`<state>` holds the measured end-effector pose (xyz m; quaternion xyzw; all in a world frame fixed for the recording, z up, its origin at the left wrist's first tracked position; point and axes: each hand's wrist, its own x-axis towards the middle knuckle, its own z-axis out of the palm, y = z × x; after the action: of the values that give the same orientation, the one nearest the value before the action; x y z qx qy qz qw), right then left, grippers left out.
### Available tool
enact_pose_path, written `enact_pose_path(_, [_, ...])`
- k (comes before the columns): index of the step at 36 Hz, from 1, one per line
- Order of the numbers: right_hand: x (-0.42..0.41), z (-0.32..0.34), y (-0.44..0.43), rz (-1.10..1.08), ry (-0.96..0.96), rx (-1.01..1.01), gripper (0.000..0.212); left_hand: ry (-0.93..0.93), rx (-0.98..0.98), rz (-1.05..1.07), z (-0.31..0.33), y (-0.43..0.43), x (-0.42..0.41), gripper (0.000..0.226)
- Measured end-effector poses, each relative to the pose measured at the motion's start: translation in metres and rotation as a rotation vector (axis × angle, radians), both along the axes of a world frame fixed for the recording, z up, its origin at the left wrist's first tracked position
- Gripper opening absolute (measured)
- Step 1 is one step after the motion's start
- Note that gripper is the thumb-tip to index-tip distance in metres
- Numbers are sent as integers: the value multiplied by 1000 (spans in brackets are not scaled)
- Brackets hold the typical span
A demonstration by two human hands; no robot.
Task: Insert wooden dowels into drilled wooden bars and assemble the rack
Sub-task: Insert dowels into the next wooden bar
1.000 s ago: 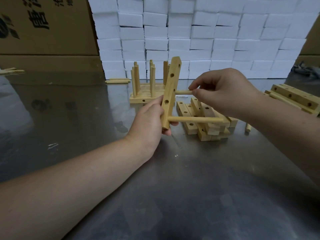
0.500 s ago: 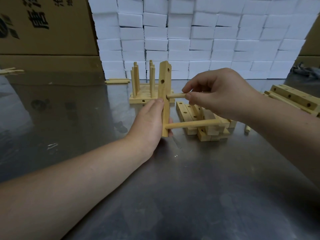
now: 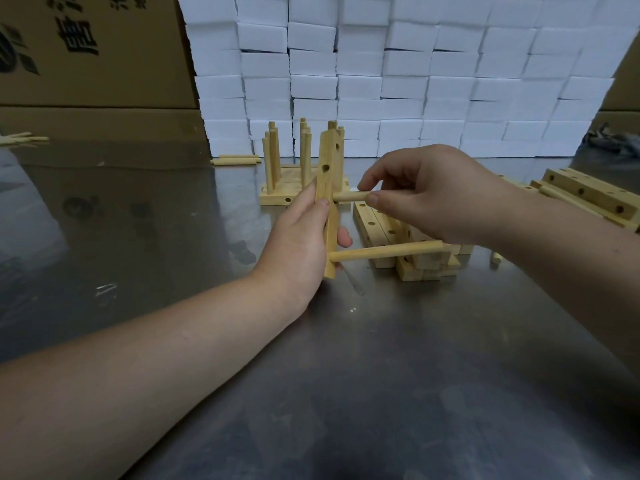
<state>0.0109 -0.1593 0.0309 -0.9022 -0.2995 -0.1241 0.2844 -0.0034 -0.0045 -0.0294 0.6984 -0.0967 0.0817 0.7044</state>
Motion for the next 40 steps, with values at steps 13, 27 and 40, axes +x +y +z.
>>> enact_pose_path(13, [0,1,1,3,2,-71,13,-36,17,-46,0,-1,-3,38])
enact_pose_path(27, [-4,0,6,-133,-80,-110,21,-73,55,-29,-2,0,-3,40])
enact_pose_path(40, [-6,7,5,-171,194,66,35,-81,52,-41,-4,0,0,38])
